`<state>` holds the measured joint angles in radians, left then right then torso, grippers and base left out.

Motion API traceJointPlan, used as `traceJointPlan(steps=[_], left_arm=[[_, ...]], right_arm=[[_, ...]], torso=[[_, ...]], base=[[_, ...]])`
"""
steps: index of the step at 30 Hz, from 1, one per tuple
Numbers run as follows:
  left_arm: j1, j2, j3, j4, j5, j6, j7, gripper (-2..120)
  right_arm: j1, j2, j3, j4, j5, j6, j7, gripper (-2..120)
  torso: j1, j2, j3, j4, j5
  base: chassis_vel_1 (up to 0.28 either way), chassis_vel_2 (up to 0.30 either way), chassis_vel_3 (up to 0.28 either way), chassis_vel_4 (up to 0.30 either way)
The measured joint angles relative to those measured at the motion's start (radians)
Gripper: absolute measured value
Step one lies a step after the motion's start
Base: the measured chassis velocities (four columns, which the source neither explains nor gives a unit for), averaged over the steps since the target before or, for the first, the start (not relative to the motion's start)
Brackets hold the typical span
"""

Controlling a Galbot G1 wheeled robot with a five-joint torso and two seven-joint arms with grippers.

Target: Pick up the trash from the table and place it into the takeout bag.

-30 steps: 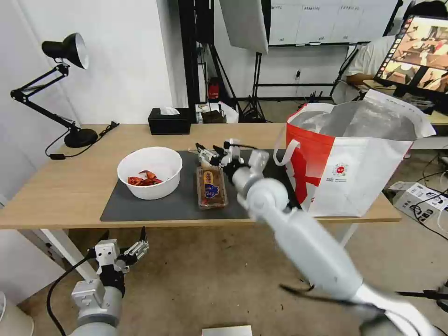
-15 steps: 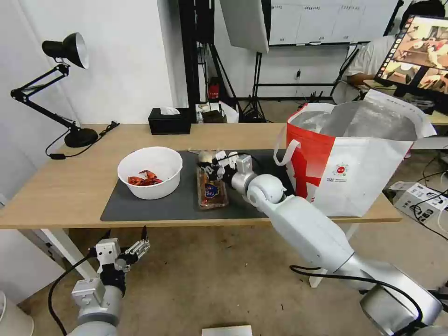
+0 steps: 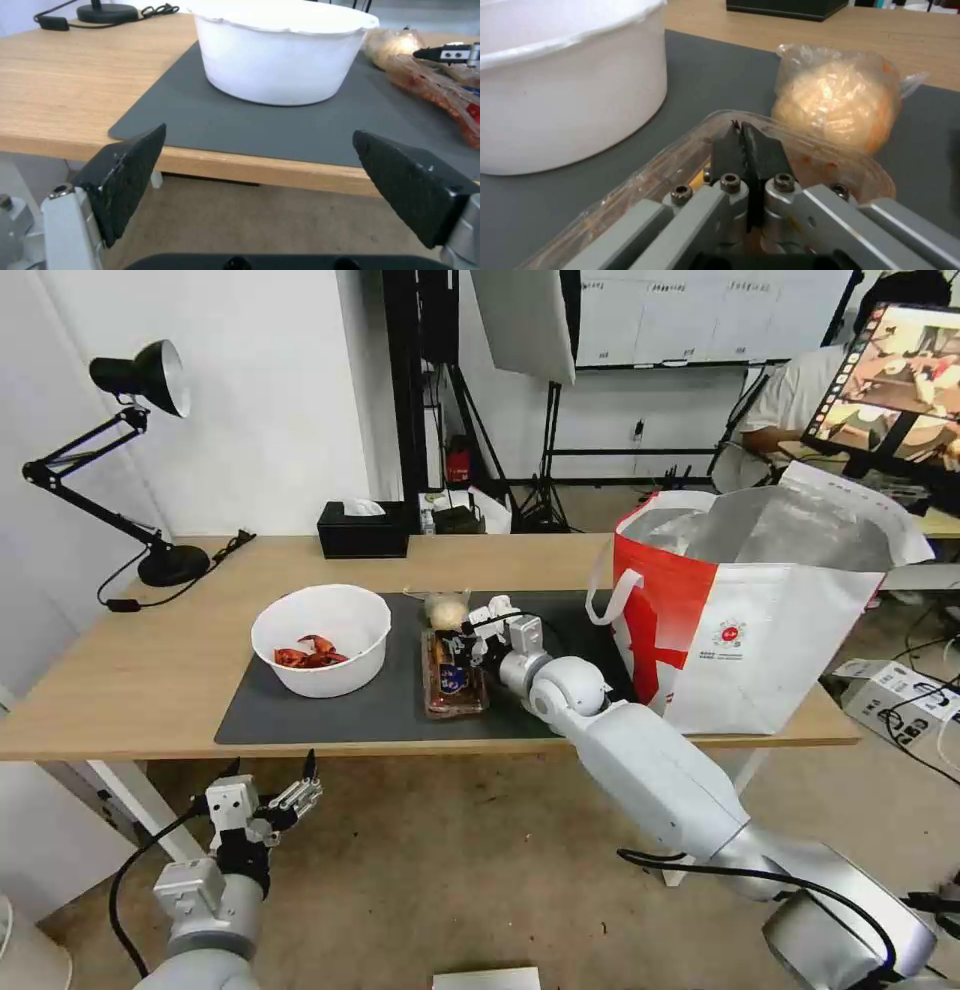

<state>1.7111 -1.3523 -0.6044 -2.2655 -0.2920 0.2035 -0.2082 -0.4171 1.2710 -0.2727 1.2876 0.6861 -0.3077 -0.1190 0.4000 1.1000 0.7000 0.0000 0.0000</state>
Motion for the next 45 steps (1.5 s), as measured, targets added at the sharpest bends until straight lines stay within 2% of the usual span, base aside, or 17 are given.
traceJointPlan(steps=[8,12,15,16,19,20,22,23,25,26,27,29,36,45], left_arm=[[-0.029,0.029,0.001,0.012,-0.080,-0.015,-0.001,100],[-0.063,0.050,0.010,0.016,-0.163,-0.039,-0.023,100],[-0.103,0.084,0.027,0.022,-0.279,-0.047,-0.033,100],[-0.103,0.084,0.027,0.022,-0.279,-0.047,-0.033,100],[-0.175,0.157,0.066,0.044,-0.544,-0.057,-0.033,100],[-0.175,0.157,0.066,0.044,-0.544,-0.057,-0.033,100],[-0.229,0.197,0.098,0.067,-0.746,-0.065,-0.030,100],[-0.229,0.197,0.098,0.067,-0.746,-0.065,-0.030,100],[-0.294,0.221,0.131,0.103,-0.948,-0.053,-0.035,100],[-0.294,0.221,0.131,0.103,-0.948,-0.053,-0.035,100],[-0.322,0.225,0.143,0.117,-1.038,-0.037,-0.047,100],[-0.363,0.228,0.162,0.147,-1.144,-0.015,-0.065,100],[-0.422,0.226,0.187,0.188,-1.253,0.011,-0.095,100],[-0.454,0.225,0.193,0.201,-1.288,0.040,-0.118,100]], right_arm=[[-0.008,-0.004,0.003,0.027,0.007,0.000,0.018,0],[0.001,-0.005,0.004,0.048,0.014,0.001,0.036,0],[0.012,-0.005,-0.003,0.053,0.025,0.001,0.043,0],[0.012,-0.005,-0.003,0.053,0.025,0.001,0.043,0],[0.024,-0.002,-0.014,0.046,0.028,0.001,0.045,0],[0.024,-0.002,-0.014,0.046,0.028,0.001,0.045,0],[0.036,0.002,-0.024,0.032,0.031,0.001,0.046,0],[0.036,0.002,-0.024,0.032,0.031,0.001,0.046,0],[0.046,0.005,-0.033,0.020,0.034,0.001,0.046,0],[0.046,0.005,-0.033,0.020,0.034,0.001,0.046,0],[0.048,0.005,-0.035,0.017,0.036,0.001,0.046,0],[0.049,0.004,-0.043,0.011,0.040,0.001,0.046,0],[0.057,-0.002,-0.051,0.013,0.050,0.000,0.045,0],[0.046,-0.015,-0.055,0.043,0.052,-0.001,0.043,0]], torso=[[0.000,0.000,0.000,0.0000,0.0000],[0.000,0.000,0.000,0.0002,-0.0001],[0.000,0.000,0.000,0.0001,-0.0001],[0.000,0.000,0.000,0.0001,-0.0001],[0.000,0.000,0.000,0.0001,-0.0002],[0.000,0.000,0.000,0.0001,-0.0002],[0.000,0.000,0.000,0.0001,0.0000],[0.000,0.000,0.000,0.0001,0.0000],[0.000,0.000,0.000,0.0001,0.0000],[0.000,0.000,0.000,0.0001,0.0000],[0.000,0.000,0.000,0.0001,-0.0001],[0.000,0.000,0.000,-0.0001,0.0000],[0.000,0.000,0.000,0.0000,0.0000],[0.000,0.000,0.000,0.0000,0.0000]], base=[[0.000,0.000,0.000,0.000],[0.000,0.000,0.000,0.000],[0.000,0.000,0.000,0.000],[0.000,0.000,0.000,0.000],[0.000,0.000,0.000,0.000],[0.000,0.000,0.000,0.000],[0.000,0.000,0.000,0.000],[0.000,0.000,0.000,0.000],[0.000,0.000,0.000,0.000],[0.000,0.000,0.000,0.000],[0.000,0.000,0.000,0.000],[0.000,0.000,0.000,0.000],[0.000,0.000,0.000,0.000],[0.000,0.000,0.000,0.000]])
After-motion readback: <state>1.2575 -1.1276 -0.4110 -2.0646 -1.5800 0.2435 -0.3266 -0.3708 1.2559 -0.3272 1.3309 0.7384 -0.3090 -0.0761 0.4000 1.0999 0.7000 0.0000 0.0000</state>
